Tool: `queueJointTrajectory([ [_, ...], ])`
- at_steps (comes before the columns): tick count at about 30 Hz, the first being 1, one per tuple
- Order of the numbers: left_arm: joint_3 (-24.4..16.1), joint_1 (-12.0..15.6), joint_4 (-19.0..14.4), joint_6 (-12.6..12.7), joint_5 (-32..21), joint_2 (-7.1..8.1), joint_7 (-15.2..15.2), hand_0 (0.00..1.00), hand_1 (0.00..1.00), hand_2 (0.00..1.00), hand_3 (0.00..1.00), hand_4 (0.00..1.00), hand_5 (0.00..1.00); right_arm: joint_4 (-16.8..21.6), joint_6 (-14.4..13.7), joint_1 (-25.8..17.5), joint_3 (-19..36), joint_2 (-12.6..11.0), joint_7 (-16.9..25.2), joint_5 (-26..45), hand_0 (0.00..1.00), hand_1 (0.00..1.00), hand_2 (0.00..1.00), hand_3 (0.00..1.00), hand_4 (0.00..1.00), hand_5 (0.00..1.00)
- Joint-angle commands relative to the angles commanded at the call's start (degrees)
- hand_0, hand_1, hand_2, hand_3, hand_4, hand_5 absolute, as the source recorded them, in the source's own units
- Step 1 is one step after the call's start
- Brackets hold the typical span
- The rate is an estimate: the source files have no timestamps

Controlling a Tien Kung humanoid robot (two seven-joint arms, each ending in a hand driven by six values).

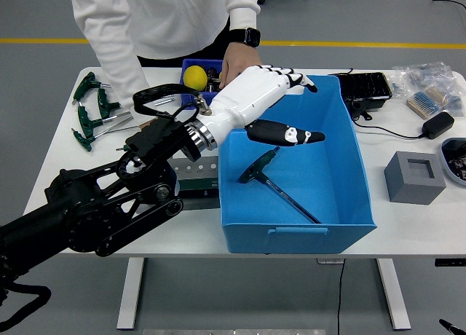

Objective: Lift tool from toolbox,place it in box,lift tool from toolbox,place it in box

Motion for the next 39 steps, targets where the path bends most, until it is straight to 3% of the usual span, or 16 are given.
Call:
queueJointTrajectory([
  [1,-3.2,3.0,-1.7,0.3,-1.0,0.52,0.1,0.604,0.655,0.722,0.706,0.998,0.913,0.0,0.0,-0.2,-0.3,0.1,0.0,0.3,0.774,0.695,0.731,0.705,0.994,0.784],
  [2,-4.7,4.4,-2.2,0.4,-1.4,0.67,0.2,0.604,0.655,0.722,0.706,0.998,0.913,0.0,0.0,-0.2,-0.4,0.1,0.0,0.4,0.774,0.695,0.731,0.705,0.994,0.784],
  [6,-14.7,14.2,-7.3,3.5,-3.0,1.06,0.2,0.604,0.655,0.722,0.706,0.998,0.913,0.0,-0.1,-0.6,-1.1,0.1,0.1,1.1,0.774,0.695,0.731,0.705,0.994,0.784],
  [10,-24.4,23.9,-11.3,7.7,-3.9,-1.33,-2.1,0.571,0.629,0.689,0.699,0.998,0.888,0.0,-0.2,-0.9,-1.6,0.2,0.3,2.1,0.774,0.695,0.731,0.705,0.994,0.784],
  [14,-33.7,33.2,-11.7,9.7,-7.5,-1.75,-2.8,0.549,0.605,0.662,0.701,0.998,0.877,0.0,-0.4,-1.1,-2.2,0.3,0.3,3.2,0.774,0.695,0.731,0.704,0.993,0.784],
  [16,-38.5,36.8,-11.0,9.4,-6.2,-1.39,-1.6,0.549,0.605,0.662,0.701,0.998,0.877,0.0,-0.4,-1.1,-2.4,0.3,0.3,3.3,0.774,0.695,0.731,0.704,0.993,0.784],
  [19,-45.5,38.0,-10.2,8.9,-0.5,-1.64,-1.2,0.564,0.614,0.670,0.705,0.998,0.888,0.0,-0.4,-0.8,-2.5,0.3,0.4,3.4,0.773,0.695,0.731,0.704,0.993,0.783],
  [21,-48.2,38.1,-9.4,9.0,2.4,-2.07,-1.3,0.564,0.614,0.670,0.705,0.998,0.888,0.0,-0.4,-0.4,-2.3,0.2,0.4,3.2,0.773,0.695,0.731,0.704,0.993,0.783],
  [23,-49.0,38.0,-8.3,9.2,1.7,-2.40,-0.7,0.564,0.614,0.670,0.705,0.998,0.888,0.0,-0.4,0.0,-2.2,0.2,0.5,3.1,0.773,0.695,0.731,0.704,0.993,0.783],
  [24,-49.0,38.0,-8.0,9.2,1.6,-2.56,-0.1,0.564,0.614,0.670,0.705,0.998,0.888,0.0,-0.3,0.2,-2.1,0.2,0.5,3.0,0.773,0.695,0.731,0.704,0.993,0.783],
  [25,-48.9,38.0,-7.8,9.3,1.7,-2.66,0.4,0.486,0.578,0.656,0.709,0.998,0.892,0.0,-0.3,0.3,-2.1,0.2,0.5,2.9,0.773,0.695,0.731,0.702,0.993,0.783],
  [31,-47.5,38.1,-6.8,8.2,1.0,-3.47,1.8,0.501,0.596,0.663,0.713,0.998,0.887,0.0,-0.2,0.2,-1.6,0.4,0.3,2.3,0.774,0.695,0.731,0.703,0.993,0.783],
  [36,-45.9,37.7,-6.2,4.3,6.2,-2.84,0.6,0.501,0.596,0.663,0.713,0.998,0.887,0.0,-0.1,-0.2,-1.2,0.6,-0.1,1.7,0.774,0.695,0.731,0.703,0.993,0.783],
  [37,-45.5,37.5,-6.0,3.6,6.2,-2.72,0.7,0.608,0.678,0.722,0.728,0.998,0.839,0.0,-0.1,-0.3,-1.2,0.7,-0.1,1.7,0.773,0.695,0.731,0.702,0.993,0.783],
  [39,-44.1,36.5,-5.1,1.8,7.3,-2.55,0.6,0.608,0.678,0.722,0.728,0.998,0.839,0.0,-0.1,-0.2,-1.4,0.8,-0.1,1.8,0.773,0.695,0.731,0.702,0.993,0.783],
])
